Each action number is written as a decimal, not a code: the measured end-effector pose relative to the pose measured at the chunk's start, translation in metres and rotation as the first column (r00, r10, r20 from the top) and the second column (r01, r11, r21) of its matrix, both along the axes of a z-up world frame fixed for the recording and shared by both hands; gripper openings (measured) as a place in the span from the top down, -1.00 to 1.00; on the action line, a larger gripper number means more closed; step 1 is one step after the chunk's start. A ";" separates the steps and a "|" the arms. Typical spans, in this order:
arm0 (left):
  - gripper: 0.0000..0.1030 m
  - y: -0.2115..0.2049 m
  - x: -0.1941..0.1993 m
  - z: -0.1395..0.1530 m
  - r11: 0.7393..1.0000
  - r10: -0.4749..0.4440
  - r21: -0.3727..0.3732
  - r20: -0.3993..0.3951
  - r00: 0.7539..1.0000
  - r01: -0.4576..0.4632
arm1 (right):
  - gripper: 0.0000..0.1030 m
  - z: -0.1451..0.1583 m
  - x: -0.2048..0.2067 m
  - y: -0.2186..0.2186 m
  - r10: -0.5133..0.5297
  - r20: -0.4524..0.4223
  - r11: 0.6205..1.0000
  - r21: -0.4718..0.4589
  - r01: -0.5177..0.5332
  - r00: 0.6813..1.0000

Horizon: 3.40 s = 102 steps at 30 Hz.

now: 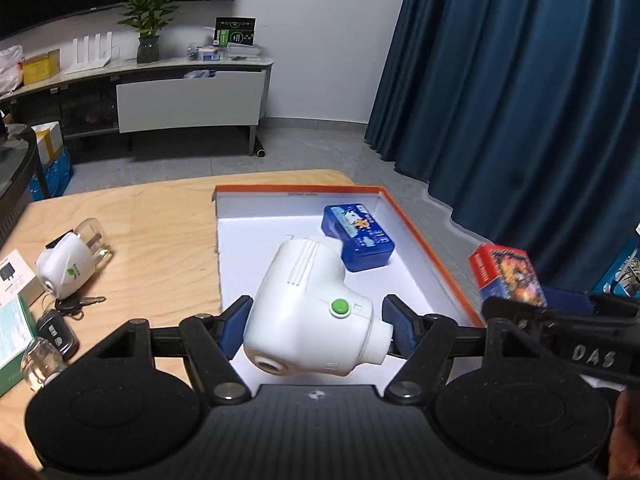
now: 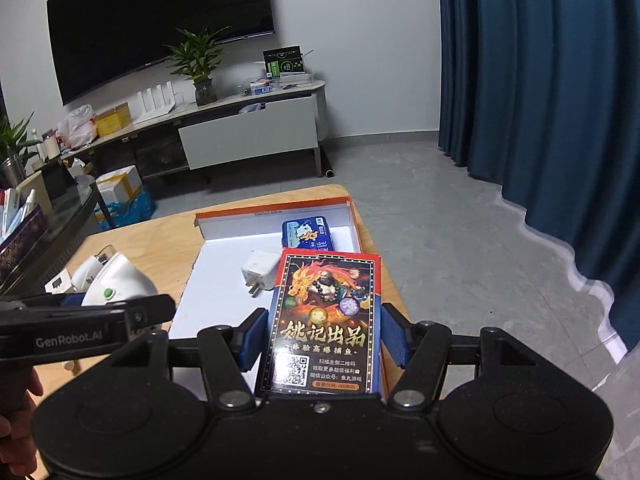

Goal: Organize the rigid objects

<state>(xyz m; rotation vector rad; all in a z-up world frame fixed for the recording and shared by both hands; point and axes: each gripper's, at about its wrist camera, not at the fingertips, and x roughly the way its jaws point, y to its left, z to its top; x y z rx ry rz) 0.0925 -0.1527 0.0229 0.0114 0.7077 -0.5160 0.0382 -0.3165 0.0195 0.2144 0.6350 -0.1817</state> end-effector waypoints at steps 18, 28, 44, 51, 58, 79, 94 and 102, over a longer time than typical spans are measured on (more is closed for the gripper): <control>-0.39 -0.003 -0.003 0.008 0.999 0.051 -0.002 0.006 0.999 -0.051 | -0.41 -0.006 0.006 -0.004 0.048 0.021 0.998 0.028 -0.049 0.999; -0.39 -0.002 -0.004 0.010 0.998 0.054 -0.009 0.007 0.999 -0.054 | -0.41 -0.006 0.006 -0.005 0.052 0.020 0.998 0.026 -0.053 0.998; -0.39 -0.003 -0.006 0.009 0.999 0.050 -0.009 0.012 0.999 -0.050 | -0.41 -0.007 0.005 -0.002 0.060 0.019 0.998 0.025 -0.060 0.998; -0.39 -0.002 -0.007 0.010 0.999 0.049 -0.012 0.009 0.999 -0.049 | -0.41 -0.006 0.005 -0.002 0.064 0.017 0.998 0.025 -0.065 0.998; -0.39 -0.001 -0.007 0.010 0.999 0.049 -0.015 0.007 0.999 -0.049 | -0.41 -0.006 0.005 -0.002 0.068 0.011 0.997 0.025 -0.068 0.998; -0.39 0.000 -0.009 0.009 0.998 0.054 -0.025 -0.004 0.999 -0.054 | -0.41 -0.005 0.009 -0.001 0.076 0.005 0.997 0.020 -0.076 0.997; -0.39 0.002 -0.008 0.009 0.998 0.054 -0.023 -0.005 0.999 -0.054 | -0.41 -0.011 0.012 0.005 0.086 -0.022 0.996 0.004 -0.085 0.996; -0.39 0.002 -0.007 0.007 0.999 0.051 -0.015 -0.001 0.999 -0.051 | -0.41 -0.010 0.014 0.004 0.091 -0.032 0.996 0.002 -0.091 0.995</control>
